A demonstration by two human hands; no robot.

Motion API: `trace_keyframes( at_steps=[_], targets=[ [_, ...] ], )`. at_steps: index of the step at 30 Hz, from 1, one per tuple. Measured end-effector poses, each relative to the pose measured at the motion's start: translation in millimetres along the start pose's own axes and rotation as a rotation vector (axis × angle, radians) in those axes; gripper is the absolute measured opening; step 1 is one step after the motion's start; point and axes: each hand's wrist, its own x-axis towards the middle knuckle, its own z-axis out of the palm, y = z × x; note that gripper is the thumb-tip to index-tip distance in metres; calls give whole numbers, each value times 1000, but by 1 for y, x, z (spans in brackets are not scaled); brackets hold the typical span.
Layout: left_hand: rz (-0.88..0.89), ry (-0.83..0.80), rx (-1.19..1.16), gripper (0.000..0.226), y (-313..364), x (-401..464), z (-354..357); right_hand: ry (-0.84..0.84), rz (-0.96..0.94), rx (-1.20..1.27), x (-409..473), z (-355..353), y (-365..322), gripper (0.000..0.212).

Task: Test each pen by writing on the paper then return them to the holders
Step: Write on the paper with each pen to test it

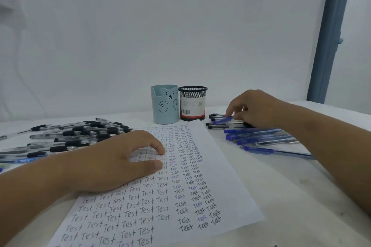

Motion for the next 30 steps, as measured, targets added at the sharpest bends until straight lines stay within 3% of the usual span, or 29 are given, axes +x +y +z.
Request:
trace_keyframes(
  at_steps=[8, 14, 17, 19, 23, 27, 30],
  targets=[
    [15, -3, -4, 41, -2, 0, 0, -307, 27, -132, -13, -26, -3, 31],
    [-1, -1, -7, 40, 1, -1, -1, -146, -90, -81, -16, -19, -19, 42],
    [-26, 21, 2, 44, 8, -3, -4, -5, -270, 75, -21, 2, -51, 29],
    [-60, 49, 6, 42, 12, -6, -11, -12, -382, 138, -26, 20, -76, 18],
    [-85, 186, -16, 13, -1, -14, -40, -22, -487, 199, -35, 43, -108, 16],
    [-233, 187, 174, 24, -35, -31, -82, -71, -560, 151, -33, 53, -117, 21],
    [-357, 95, 198, 21, -62, -43, -98, -79, -580, 149, -31, 57, -115, 17]
  ],
)
